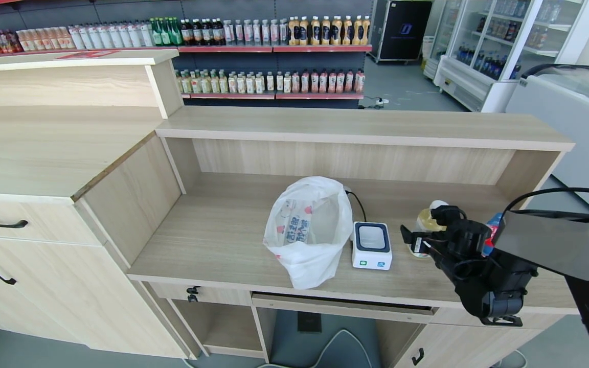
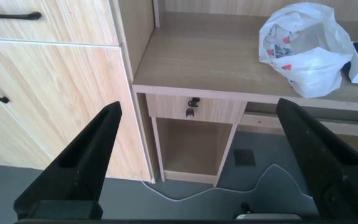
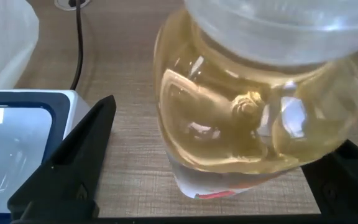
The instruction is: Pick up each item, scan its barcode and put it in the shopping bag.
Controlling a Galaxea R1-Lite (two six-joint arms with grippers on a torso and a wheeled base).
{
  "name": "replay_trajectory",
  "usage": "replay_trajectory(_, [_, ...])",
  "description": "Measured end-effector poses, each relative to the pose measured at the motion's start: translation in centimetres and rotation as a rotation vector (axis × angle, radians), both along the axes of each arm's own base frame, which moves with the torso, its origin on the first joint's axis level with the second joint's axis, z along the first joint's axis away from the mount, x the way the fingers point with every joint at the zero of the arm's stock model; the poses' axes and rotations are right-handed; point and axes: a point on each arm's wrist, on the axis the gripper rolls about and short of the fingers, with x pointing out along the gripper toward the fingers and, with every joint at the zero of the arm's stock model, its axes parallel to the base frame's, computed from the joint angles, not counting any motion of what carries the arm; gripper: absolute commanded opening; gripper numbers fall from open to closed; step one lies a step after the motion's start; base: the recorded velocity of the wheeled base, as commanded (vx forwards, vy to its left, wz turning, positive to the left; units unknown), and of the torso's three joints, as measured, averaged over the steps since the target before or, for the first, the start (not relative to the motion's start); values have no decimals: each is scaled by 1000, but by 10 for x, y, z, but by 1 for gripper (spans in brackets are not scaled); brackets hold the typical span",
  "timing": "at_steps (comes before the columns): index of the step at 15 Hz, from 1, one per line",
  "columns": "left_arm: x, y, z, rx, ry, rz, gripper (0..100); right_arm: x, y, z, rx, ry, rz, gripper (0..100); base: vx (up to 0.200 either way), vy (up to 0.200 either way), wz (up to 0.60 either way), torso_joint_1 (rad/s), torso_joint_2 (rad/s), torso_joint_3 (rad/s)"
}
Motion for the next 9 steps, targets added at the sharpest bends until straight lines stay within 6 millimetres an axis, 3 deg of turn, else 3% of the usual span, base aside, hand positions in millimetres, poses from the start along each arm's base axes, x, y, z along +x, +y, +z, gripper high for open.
replay_trajectory(8, [0, 0, 0, 0, 0, 0, 100, 25, -2, -1, -32, -9, 60, 100, 0, 0, 0, 0, 0, 0])
replay_trajectory(9, [0, 0, 0, 0, 0, 0, 100, 27, -4, -1, -41, -10, 74, 0, 0, 0, 0, 0, 0, 0])
